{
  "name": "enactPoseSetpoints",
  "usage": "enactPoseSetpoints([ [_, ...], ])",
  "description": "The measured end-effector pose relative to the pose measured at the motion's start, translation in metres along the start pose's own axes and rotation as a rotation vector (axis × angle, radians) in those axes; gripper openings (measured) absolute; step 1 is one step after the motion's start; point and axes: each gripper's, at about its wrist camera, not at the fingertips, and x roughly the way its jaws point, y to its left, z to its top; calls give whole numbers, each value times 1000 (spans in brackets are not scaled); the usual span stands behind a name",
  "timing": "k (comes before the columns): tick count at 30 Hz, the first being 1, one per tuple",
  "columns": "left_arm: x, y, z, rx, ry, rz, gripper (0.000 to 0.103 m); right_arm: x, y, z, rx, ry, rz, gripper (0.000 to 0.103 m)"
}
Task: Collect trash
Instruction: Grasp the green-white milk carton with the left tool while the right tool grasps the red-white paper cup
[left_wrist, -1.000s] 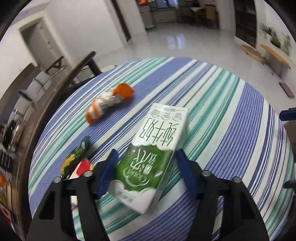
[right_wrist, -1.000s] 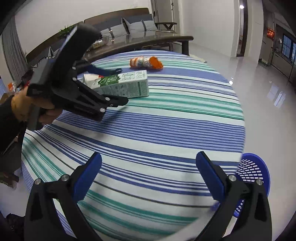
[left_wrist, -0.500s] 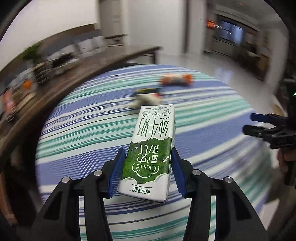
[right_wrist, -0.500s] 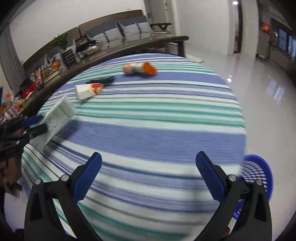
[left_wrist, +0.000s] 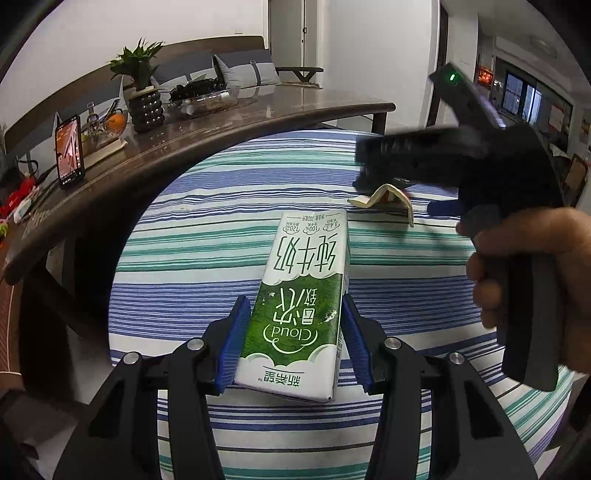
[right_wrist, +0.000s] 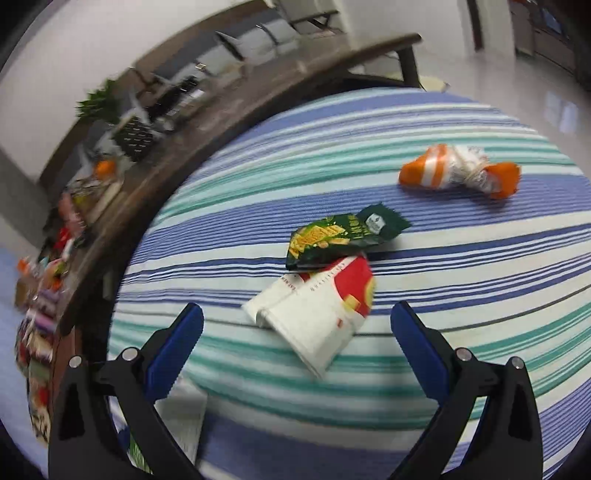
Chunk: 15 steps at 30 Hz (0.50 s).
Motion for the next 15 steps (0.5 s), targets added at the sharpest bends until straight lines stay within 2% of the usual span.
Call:
enactPoseSetpoints([
  [1, -1, -1, 0, -1, -2, -6, 49, 4, 0, 0, -3, 18, -27, 95],
  [2, -1, -1, 0, -3, -4, -11, 49, 5, -1, -1, -11, 28, -39, 64],
  [3, -2, -1, 0, -8, -4, -17, 49, 5, -4, -4, -33, 38, -45, 55],
  [4, -1, -1, 0, -13, -3, -23, 50, 2, -6, -7, -51, 38, -39, 53],
  [5, -1, -1, -1, -17, -3, -27, 50, -4, -11, -11, -79, 37, -32, 45],
  [7, -1, -2, -1, -27, -2, -44, 50, -16, -21, -18, -116, 22, -28, 38],
  [15, 4, -20, 1, -36, 7, -82, 48, -72, -84, -51, -276, 22, -7, 38],
])
